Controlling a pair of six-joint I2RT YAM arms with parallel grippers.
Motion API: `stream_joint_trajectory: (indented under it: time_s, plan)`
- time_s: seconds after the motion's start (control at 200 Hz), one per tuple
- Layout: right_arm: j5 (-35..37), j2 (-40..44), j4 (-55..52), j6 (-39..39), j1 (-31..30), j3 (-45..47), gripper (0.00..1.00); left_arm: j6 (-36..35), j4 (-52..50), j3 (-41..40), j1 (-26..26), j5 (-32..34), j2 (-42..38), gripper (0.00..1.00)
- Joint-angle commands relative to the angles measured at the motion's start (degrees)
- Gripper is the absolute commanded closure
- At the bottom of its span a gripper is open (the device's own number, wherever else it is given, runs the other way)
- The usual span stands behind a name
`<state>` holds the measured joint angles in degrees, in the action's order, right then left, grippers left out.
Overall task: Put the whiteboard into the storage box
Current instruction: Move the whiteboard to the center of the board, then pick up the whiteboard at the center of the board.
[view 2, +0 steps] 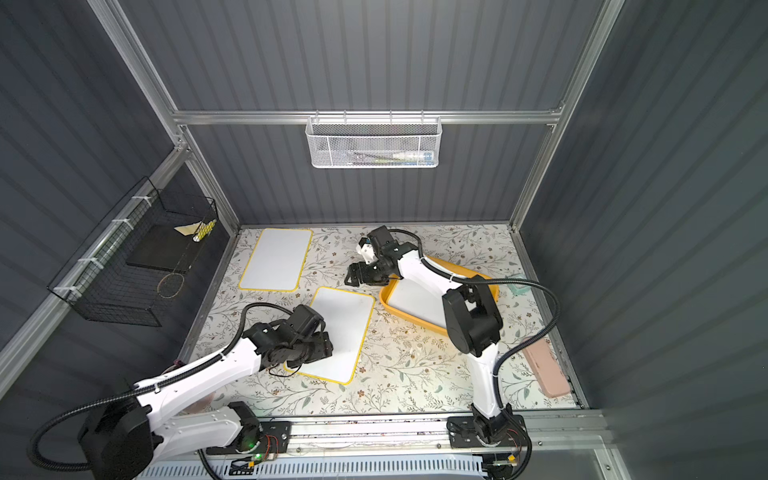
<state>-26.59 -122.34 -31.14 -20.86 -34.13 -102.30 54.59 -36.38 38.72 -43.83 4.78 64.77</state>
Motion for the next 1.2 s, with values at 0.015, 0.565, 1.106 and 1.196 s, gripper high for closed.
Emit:
stream_joint_trajectory:
  time_s: [0.015, 0.565, 1.106, 1.196]
  plan:
    - [0.54, -6.51, -7.19, 2.04, -1.02, -9.79, 0.18, 5.65, -3.92, -3.95, -0.35, -3.63, -3.75, 0.24]
    - [9.10, -24.21, -19.20, 4.05, -4.63, -31.69, 0.17, 12.98, 1.46, -12.09, -7.71, -7.56, -1.05, 0.25]
    - [7.87, -28.30, -25.09, 7.30, -4.98, -35.42, 0.17, 10.52, 6.98, -12.54, -6.26, -1.22, 3.83, 0.22]
    - [4.92, -28.22, -26.26, 8.09, -5.16, -34.91, 0.17, 8.48, 7.76, -12.10, -3.72, -1.87, 5.62, 0.23]
